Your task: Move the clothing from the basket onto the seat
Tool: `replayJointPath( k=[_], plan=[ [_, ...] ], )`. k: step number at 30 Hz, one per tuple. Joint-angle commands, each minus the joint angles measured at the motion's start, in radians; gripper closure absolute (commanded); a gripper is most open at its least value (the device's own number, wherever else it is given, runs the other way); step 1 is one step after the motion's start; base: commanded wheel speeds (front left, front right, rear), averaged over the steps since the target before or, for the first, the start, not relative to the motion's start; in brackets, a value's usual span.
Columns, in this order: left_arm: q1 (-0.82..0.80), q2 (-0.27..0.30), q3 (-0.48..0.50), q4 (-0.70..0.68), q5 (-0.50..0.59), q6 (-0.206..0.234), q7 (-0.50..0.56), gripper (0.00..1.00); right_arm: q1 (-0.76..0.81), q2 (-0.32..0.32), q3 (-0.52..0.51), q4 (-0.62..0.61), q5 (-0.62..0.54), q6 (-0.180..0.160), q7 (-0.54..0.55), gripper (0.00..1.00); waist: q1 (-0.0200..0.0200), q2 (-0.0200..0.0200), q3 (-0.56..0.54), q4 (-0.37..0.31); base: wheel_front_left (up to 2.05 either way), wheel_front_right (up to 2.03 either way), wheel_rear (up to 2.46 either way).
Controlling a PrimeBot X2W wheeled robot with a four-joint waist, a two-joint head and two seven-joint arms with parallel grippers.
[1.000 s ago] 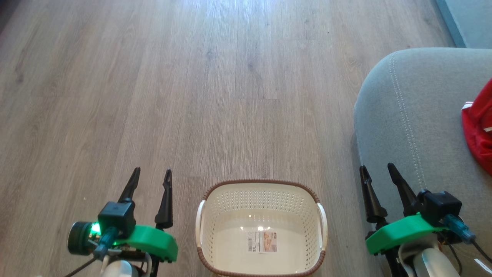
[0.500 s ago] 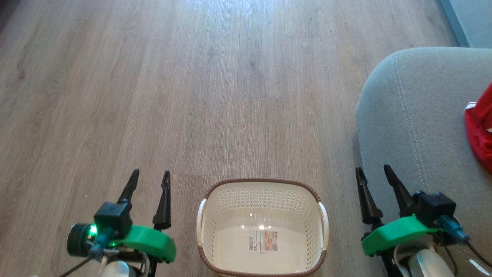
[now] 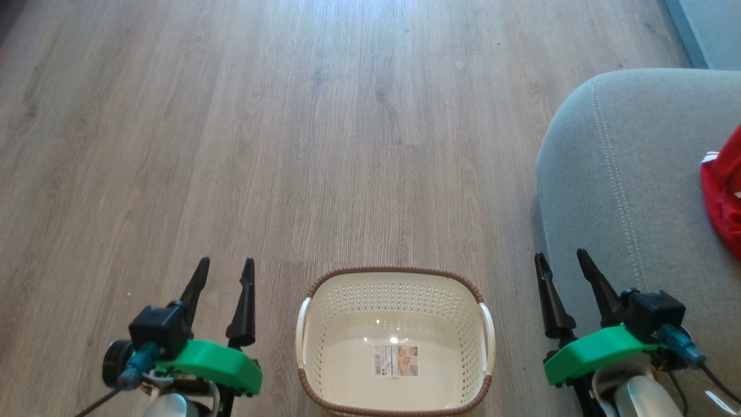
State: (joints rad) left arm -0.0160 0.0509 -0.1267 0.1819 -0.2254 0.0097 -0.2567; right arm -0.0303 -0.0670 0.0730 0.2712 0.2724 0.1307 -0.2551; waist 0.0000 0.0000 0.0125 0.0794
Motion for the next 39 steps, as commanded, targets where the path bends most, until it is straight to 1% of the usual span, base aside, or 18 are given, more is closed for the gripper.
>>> replayJointPath(
  k=[1, 11, 26, 27, 29, 33, 39],
  plan=[
    [-0.027, -0.001, 0.044, -0.031, -0.010, -0.004, -0.005, 0.00, -0.030, 0.004, 0.024, -0.027, -0.008, 0.000, -0.007, 0.00, 0.0000, 0.0000, 0.001, 0.000, 0.00, 0.00, 0.00],
    [-0.027, -0.001, 0.054, -0.051, -0.013, -0.015, -0.005, 0.00, -0.036, 0.006, 0.017, -0.029, -0.013, 0.000, -0.007, 0.00, 0.0000, 0.0000, 0.003, -0.006, 0.00, 0.00, 0.00],
    [-0.032, -0.001, 0.051, -0.029, -0.034, -0.030, -0.005, 0.00, -0.040, 0.009, 0.014, -0.026, -0.017, 0.000, -0.007, 0.00, 0.0000, 0.0000, 0.008, -0.005, 0.00, 0.00, 0.00],
    [0.000, 0.000, 0.021, -0.001, -0.032, -0.026, 0.000, 1.00, -0.001, 0.004, -0.005, 0.001, -0.008, 0.000, 0.000, 1.00, 0.0000, 0.0000, 0.008, -0.005, 0.00, 0.00, 0.00],
    [0.000, 0.000, 0.021, 0.008, -0.032, -0.025, 0.000, 1.00, 0.000, 0.004, -0.004, 0.008, -0.008, 0.000, 0.000, 1.00, 0.0000, 0.0000, 0.008, -0.005, 0.00, 0.00, 0.00],
    [0.026, 0.000, 0.020, 0.075, -0.033, -0.024, 0.001, 1.00, 0.024, 0.004, 0.000, 0.072, -0.006, 0.000, 0.002, 1.00, 0.0000, 0.0000, 0.008, -0.005, 0.00, 0.00, 0.00],
    [0.019, 0.000, 0.031, 0.076, -0.098, -0.030, 0.019, 1.00, 0.020, 0.003, -0.006, 0.067, 0.061, 0.000, 0.017, 1.00, 0.0000, 0.0000, 0.008, -0.009, 0.00, 0.00, 0.00]
  ],
)
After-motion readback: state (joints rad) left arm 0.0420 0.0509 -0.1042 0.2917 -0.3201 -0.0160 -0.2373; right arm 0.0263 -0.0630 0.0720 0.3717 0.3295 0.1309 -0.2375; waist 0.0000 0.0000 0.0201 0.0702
